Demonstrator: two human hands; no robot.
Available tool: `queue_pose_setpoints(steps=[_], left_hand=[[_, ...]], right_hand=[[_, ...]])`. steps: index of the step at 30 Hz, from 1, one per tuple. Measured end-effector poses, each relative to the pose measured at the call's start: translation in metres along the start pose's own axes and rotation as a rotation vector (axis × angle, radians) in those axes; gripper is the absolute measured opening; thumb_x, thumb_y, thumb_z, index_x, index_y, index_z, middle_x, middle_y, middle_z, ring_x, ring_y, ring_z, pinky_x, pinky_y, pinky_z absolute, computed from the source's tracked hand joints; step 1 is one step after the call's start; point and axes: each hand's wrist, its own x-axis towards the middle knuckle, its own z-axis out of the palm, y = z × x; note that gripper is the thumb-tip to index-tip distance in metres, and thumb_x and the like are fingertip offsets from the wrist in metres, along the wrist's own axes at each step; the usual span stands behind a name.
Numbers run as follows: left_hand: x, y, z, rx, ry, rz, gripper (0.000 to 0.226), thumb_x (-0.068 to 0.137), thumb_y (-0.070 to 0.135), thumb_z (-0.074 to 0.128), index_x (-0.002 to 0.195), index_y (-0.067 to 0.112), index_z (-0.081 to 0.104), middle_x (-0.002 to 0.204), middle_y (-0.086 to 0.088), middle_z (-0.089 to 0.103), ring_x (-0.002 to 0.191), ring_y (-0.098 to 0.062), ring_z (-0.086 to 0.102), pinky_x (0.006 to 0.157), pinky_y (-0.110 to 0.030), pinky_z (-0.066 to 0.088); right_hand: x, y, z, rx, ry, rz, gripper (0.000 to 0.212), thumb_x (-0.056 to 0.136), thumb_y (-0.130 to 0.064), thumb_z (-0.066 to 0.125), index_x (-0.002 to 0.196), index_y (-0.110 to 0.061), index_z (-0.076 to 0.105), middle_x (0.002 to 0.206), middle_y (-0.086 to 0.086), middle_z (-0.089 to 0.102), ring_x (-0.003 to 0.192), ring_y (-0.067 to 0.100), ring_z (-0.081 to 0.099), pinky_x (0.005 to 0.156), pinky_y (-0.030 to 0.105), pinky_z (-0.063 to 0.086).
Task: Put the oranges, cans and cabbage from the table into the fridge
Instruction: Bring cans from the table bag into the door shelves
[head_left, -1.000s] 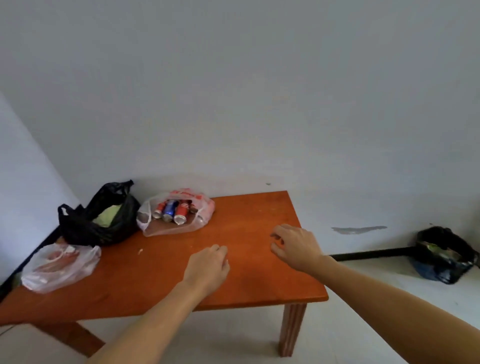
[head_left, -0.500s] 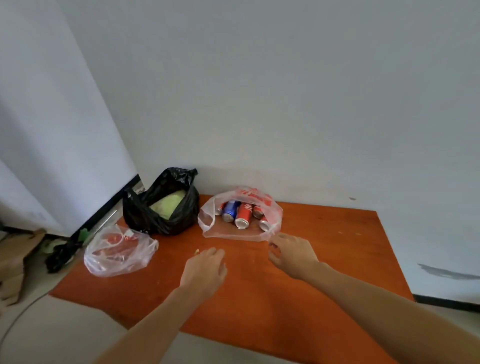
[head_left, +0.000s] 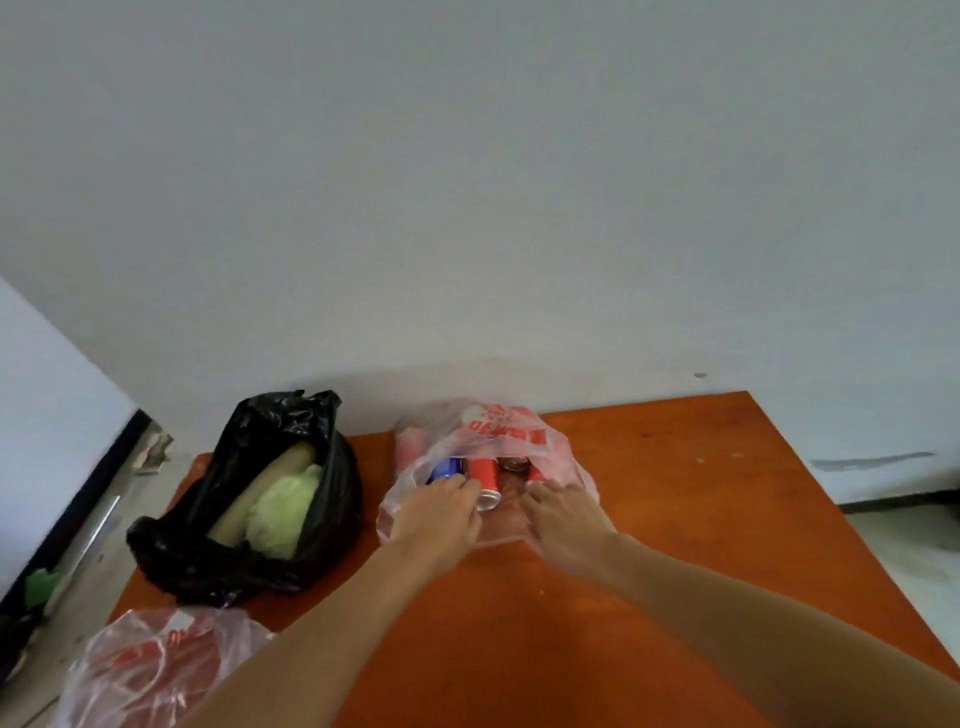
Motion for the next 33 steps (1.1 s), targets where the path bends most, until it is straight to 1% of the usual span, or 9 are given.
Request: queue_pose_setpoints(steps=[3,8,13,18,21,24,26,30,33], left_hand=[[0.042,-0.006,0.02,0.067,-0.059,0.073,0.026,0.096,0.029,0.04,0.115,0.018,0.055,0.122,-0.002,0.059,0.112,-0.02,0.055,0.089,-0.035,0.041],[0.112,-0.021,0.056,0.233,-0.182,0.186,0.04,0.093,0.04,0.046,0.126,0.017,0.052,0.136,-0.006,0.051,0.126,-0.026,0.044,0.108,-0.041,0.029],[0.19,-0.037,0.079,0.292,-0.219,0.261,0.048,0.084,0.034,0.05,0.131,0.022,0.047,0.135,-0.005,0.05,0.125,-0.026,0.043,0.105,-0.043,0.035],[0.248,-0.037,0.096,0.298,-0.158,0.259,0.044,0.09,0.031,0.046,0.131,0.017,0.045,0.129,-0.006,0.051,0.117,-0.028,0.043,0.097,-0.043,0.038],[0.264,-0.033,0.104,0.332,-0.141,0.319,0.039,0.09,0.031,0.046,0.127,0.018,0.05,0.124,-0.005,0.052,0.112,-0.027,0.043,0.091,-0.041,0.035],[0.27,-0.03,0.117,0.341,-0.21,0.371,0.043,0.087,0.024,0.05,0.129,0.022,0.048,0.128,-0.005,0.048,0.116,-0.028,0.04,0.093,-0.042,0.033],[0.273,-0.031,0.125,0.333,-0.225,0.378,0.046,0.086,0.019,0.051,0.131,0.024,0.046,0.131,-0.006,0.045,0.119,-0.028,0.038,0.096,-0.042,0.033],[0.273,-0.035,0.129,0.337,-0.247,0.399,0.053,0.085,0.013,0.055,0.136,0.021,0.04,0.134,-0.008,0.042,0.122,-0.029,0.037,0.101,-0.043,0.034],[0.261,-0.039,0.13,0.408,-0.227,0.461,0.054,0.082,0.008,0.046,0.135,0.017,0.042,0.126,-0.012,0.05,0.113,-0.031,0.046,0.092,-0.043,0.041]], right_hand=[[0.026,0.013,0.024,-0.048,-0.06,-0.015,0.033,0.097,-0.029,0.04,0.121,-0.012,0.054,0.122,0.006,0.057,0.11,0.026,0.053,0.084,0.041,0.042],[0.07,0.059,0.063,-0.028,-0.123,0.063,0.046,0.094,-0.038,0.045,0.133,-0.015,0.047,0.138,0.007,0.048,0.126,0.027,0.045,0.095,0.044,0.041],[0.113,0.12,0.084,0.106,-0.104,0.182,0.065,0.084,-0.044,0.06,0.139,-0.016,0.039,0.141,0.006,0.048,0.128,0.025,0.046,0.105,0.039,0.038],[0.139,0.163,0.101,0.231,-0.049,0.215,0.054,0.092,-0.035,0.053,0.142,-0.021,0.039,0.146,0.001,0.045,0.133,0.02,0.043,0.113,0.036,0.029],[0.145,0.175,0.115,0.27,-0.081,0.18,0.062,0.09,-0.039,0.06,0.145,-0.026,0.036,0.145,0.001,0.047,0.133,0.021,0.044,0.113,0.039,0.028],[0.141,0.183,0.13,0.196,-0.156,0.068,0.091,0.073,-0.048,0.075,0.147,-0.038,0.024,0.146,0.004,0.042,0.129,0.026,0.048,0.106,0.046,0.04],[0.135,0.181,0.136,0.152,-0.227,0.01,0.102,0.062,-0.048,0.082,0.145,-0.04,0.023,0.15,0.01,0.034,0.129,0.031,0.046,0.102,0.049,0.043],[0.125,0.166,0.137,0.128,-0.163,-0.036,0.095,0.06,-0.05,0.083,0.139,-0.035,0.032,0.154,0.011,0.028,0.137,0.031,0.035,0.102,0.053,0.044],[0.113,0.159,0.135,0.076,-0.138,-0.17,0.094,0.058,-0.051,0.084,0.136,-0.03,0.038,0.151,0.007,0.037,0.14,0.029,0.031,0.109,0.051,0.036]])
